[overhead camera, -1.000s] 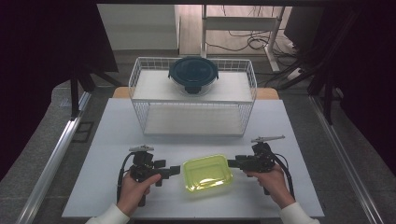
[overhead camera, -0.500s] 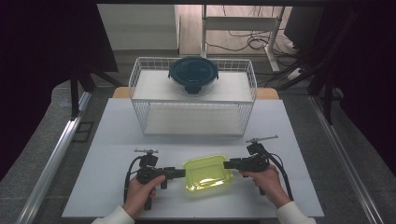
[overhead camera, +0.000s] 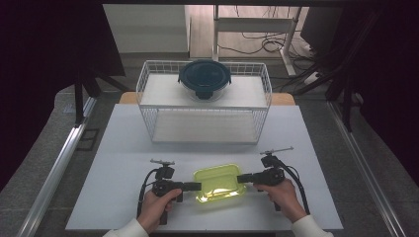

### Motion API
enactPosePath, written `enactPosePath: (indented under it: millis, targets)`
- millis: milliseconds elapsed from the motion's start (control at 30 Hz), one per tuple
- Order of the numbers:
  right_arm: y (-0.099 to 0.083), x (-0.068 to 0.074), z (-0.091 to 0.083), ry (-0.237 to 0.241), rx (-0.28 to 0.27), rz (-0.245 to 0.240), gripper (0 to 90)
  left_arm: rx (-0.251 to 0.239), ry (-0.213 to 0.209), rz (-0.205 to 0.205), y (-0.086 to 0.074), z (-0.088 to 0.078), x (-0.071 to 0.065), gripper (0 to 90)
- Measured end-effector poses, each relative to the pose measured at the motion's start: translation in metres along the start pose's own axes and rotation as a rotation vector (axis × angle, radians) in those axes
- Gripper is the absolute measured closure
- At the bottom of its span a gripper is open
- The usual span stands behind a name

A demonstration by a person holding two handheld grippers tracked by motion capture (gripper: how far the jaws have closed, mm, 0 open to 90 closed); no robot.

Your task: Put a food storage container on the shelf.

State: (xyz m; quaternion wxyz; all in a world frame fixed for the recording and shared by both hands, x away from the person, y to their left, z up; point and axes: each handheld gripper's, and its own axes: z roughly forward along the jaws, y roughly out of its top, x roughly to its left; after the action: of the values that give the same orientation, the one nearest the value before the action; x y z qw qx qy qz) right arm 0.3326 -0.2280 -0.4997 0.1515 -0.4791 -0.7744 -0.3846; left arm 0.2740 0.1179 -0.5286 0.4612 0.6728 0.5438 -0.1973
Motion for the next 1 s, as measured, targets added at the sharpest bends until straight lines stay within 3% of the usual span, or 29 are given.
enactPosePath:
  millis: [200, 400, 533, 1000]
  targets:
    - [-0.002, 0.004, -0.004, 0.039, -0.025, 0.022, 75.8, -0.047, -0.022, -0.025, 0.002, -0.008, 0.002, 76.5]
    - [-0.002, 0.010, -0.012, 0.050, -0.058, -0.007, 77.7, -0.067, -0.069, -0.021, 0.004, -0.015, 0.000, 80.5]
    - [-0.002, 0.014, -0.017, 0.072, -0.072, -0.017, 78.0, -0.081, -0.054, 0.035, 0.008, -0.021, -0.008, 81.0]
    - [0.001, 0.031, -0.028, 0.057, -0.124, -0.079, 78.3, -0.120, -0.040, 0.120, 0.012, -0.036, -0.026, 80.9]
